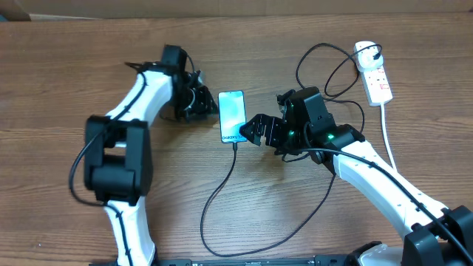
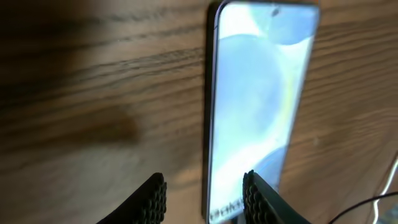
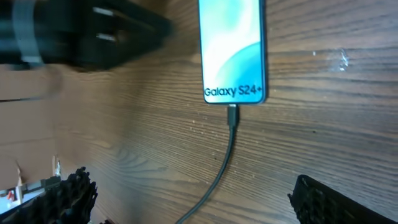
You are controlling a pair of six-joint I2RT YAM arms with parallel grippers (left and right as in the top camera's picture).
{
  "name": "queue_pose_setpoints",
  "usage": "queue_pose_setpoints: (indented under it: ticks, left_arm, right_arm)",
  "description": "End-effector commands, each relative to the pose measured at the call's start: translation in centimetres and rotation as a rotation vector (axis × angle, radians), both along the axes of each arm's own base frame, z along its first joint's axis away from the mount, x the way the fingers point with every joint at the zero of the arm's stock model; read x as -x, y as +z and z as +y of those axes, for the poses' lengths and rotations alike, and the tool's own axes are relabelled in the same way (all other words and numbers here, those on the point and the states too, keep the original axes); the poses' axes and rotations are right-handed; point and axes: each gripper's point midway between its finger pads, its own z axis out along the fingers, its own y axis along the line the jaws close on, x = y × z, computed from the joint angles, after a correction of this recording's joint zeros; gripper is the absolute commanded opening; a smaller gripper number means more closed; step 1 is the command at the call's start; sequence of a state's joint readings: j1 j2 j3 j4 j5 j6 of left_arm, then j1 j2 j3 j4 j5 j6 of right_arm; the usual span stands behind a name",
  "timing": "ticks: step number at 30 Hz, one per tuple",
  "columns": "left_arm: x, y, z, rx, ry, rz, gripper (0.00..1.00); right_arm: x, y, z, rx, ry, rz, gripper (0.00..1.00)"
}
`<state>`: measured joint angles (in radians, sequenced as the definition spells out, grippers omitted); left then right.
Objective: Plug charger to phone and switch on socket
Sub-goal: 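Lower the phone flat onto the table with the left gripper and release, then lift the left gripper away and move the right gripper to the power strip switch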
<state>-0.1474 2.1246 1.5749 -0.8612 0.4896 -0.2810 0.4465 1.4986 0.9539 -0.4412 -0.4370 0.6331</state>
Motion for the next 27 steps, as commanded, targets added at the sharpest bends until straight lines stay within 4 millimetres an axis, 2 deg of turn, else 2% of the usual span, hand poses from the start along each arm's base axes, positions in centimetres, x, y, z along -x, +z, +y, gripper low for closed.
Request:
queue_pose_setpoints:
  ticks: [1,5,7,8,9,10,11,16,19,23,24,27]
  left_arm:
    - [-0.5,7.3,1.5,-0.045,0.009,-0.181,0.38]
    - [0.8,13.4,3.5,-0.138,0.043,-0.31,0.4]
    - [2.1,16.4,4.6,-0.184,0.066,-0.369,0.45]
    - [2.8,17.7,5.1,-0.205,0.076,-0.393,0.51]
    - [3.6,19.0,5.6,-0.225,0.088,-0.417,0.67]
    - [4.5,20.2,6.1,-0.242,0.098,-0.439,0.88]
    - [5.4,21.3,6.6,-0.257,0.108,-0.458,0.99]
    - [9.7,25.5,7.8,-0.276,0.139,-0.536,1.0]
    - [12.0,27.5,8.2,-0.267,0.15,-0.588,1.0]
    - [14.5,29.5,8.5,-0.251,0.167,-0.644,1.0]
    - [15.1,30.0,8.6,-0.248,0.17,-0.66,1.0]
    - [16.4,30.5,8.8,-0.246,0.172,-0.674,0.99]
  right_arm:
    - [-0.3,0.8,-0.4,0.016,-0.002,-0.024,1.0]
    - [-0.4,2.6,-0.6,0.051,0.048,-0.044,1.0]
    - [-1.0,4.4,-1.5,0.095,0.039,-0.056,1.0]
    - [-1.5,5.6,-2.3,0.126,0.021,-0.064,1.0]
    - [-1.9,6.6,-3.1,0.158,-0.004,-0.071,1.0]
    - [-2.4,7.8,-4.2,0.193,-0.039,-0.078,1.0]
    - [-2.9,9.3,-5.5,0.23,-0.071,-0.092,1.0]
    - [-4.7,15.9,-14.1,0.385,-0.309,-0.143,1.0]
    - [-6.0,18.6,-20.0,0.415,-0.475,-0.178,1.0]
    - [-7.1,19.3,-26.2,0.409,-0.612,-0.161,1.0]
    - [-7.7,18.9,-28.0,0.398,-0.63,-0.143,1.0]
    - [-8.8,17.1,-31.2,0.367,-0.659,-0.085,1.0]
